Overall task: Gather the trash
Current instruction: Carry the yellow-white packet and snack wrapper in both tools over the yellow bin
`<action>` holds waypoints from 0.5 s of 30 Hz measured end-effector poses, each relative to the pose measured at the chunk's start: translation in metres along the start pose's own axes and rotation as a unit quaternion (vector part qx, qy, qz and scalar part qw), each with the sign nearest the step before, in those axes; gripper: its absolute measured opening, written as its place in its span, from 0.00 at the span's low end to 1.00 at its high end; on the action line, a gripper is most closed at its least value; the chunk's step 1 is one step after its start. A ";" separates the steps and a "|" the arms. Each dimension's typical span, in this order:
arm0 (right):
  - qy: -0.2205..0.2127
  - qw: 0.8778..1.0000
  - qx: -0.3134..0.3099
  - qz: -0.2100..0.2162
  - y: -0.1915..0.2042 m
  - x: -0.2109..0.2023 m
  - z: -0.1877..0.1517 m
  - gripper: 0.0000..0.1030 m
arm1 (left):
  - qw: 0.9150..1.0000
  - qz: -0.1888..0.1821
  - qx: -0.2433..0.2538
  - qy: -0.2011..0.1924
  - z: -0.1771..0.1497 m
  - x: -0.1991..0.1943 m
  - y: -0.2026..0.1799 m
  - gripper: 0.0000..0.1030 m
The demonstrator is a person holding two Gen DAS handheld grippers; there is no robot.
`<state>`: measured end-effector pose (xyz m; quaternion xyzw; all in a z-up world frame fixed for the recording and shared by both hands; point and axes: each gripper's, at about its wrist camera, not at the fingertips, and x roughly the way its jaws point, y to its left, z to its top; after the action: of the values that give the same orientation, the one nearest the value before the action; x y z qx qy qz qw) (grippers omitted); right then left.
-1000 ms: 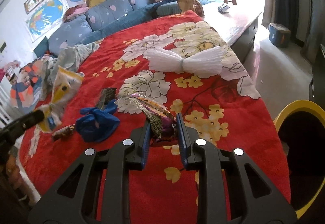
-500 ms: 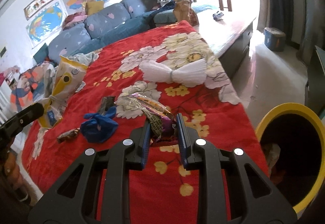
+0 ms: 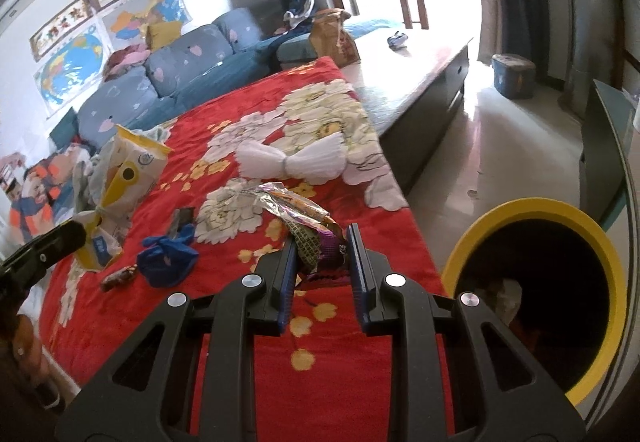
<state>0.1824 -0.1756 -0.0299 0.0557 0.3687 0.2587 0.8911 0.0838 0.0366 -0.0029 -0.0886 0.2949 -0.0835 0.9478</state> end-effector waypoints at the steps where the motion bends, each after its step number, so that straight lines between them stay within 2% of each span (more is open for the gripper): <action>1: -0.001 1.000 0.002 -0.001 -0.002 -0.001 0.000 0.18 | 1.000 -0.002 0.001 0.001 0.000 0.001 -0.002 0.06; 15: -0.018 0.999 0.036 -0.024 -0.036 -0.020 0.001 0.18 | 0.999 -0.026 0.021 0.009 0.001 0.018 -0.032 0.06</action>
<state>0.1866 -0.2169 -0.0272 0.0834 0.3627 0.2225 0.9011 0.0953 0.0019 -0.0050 -0.0758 0.2993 -0.1151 0.9442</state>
